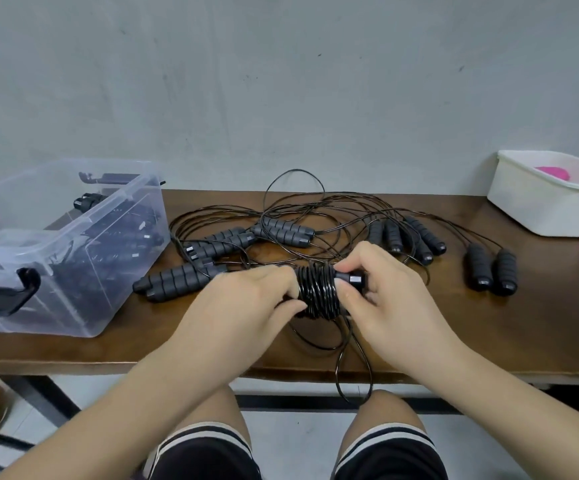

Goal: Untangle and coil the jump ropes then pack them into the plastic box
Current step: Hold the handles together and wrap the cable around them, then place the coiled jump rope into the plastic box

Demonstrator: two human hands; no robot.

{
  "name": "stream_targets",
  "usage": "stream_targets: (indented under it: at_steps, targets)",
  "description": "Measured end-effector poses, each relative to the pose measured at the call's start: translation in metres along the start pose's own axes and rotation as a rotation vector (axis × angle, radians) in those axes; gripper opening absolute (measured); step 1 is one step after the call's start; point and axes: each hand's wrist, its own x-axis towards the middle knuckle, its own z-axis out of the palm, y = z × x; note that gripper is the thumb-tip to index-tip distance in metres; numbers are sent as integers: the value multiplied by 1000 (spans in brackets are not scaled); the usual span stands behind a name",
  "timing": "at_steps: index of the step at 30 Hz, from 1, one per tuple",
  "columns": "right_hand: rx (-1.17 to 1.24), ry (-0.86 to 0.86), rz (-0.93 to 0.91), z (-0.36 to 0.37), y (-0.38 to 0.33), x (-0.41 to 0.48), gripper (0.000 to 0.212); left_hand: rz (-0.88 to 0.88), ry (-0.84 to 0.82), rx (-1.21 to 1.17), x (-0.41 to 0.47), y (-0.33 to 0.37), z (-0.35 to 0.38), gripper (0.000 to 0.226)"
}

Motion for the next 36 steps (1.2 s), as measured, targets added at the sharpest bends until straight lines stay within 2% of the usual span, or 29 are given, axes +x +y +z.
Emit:
stream_targets:
  at_steps: [4, 9, 10, 12, 16, 20, 23, 27, 30, 32, 34, 36]
  targets:
    - [341, -169, 162, -10, -2, 1, 15, -18, -19, -275, 8, -17, -17, 16]
    - [502, -240, 133, -18, -4, 3, 9, -176, 8, -652, 6, -23, -8, 37]
    - [514, -229, 133, -19, -4, 5, 9, -175, 40, -662, 5, -24, -5, 43]
    - [530, -208, 132, -21, -2, 8, 10, -133, 143, -575, 4, -22, -1, 49]
    - [578, -206, 125, -21, -3, 13, 15, -56, 243, -438, 4, -14, -4, 18]
    - [622, -205, 126, -23, -7, 16, 14, -74, 302, -347, 3, -14, -7, 26]
    - [649, -213, 123, -23, -12, 18, 12, -41, 267, -285, 1, -18, -11, 32]
    - [759, -165, 158, -18, -17, 21, 15, -104, 132, -382, 2, -24, -21, 35]
    - [706, -107, 126, -12, -19, 24, 14, -116, 53, -380, 2, -28, -29, 38]
    - [715, -66, 132, -8, -22, 29, 16, -79, -11, -305, 2, -31, -31, 51]
    - [754, -37, 164, -3, -25, 36, 18, -32, -97, -129, 4, -36, -34, 79]
    - [775, -22, 188, 4, -29, 44, 11, -13, -169, -11, 5, -42, -37, 108]
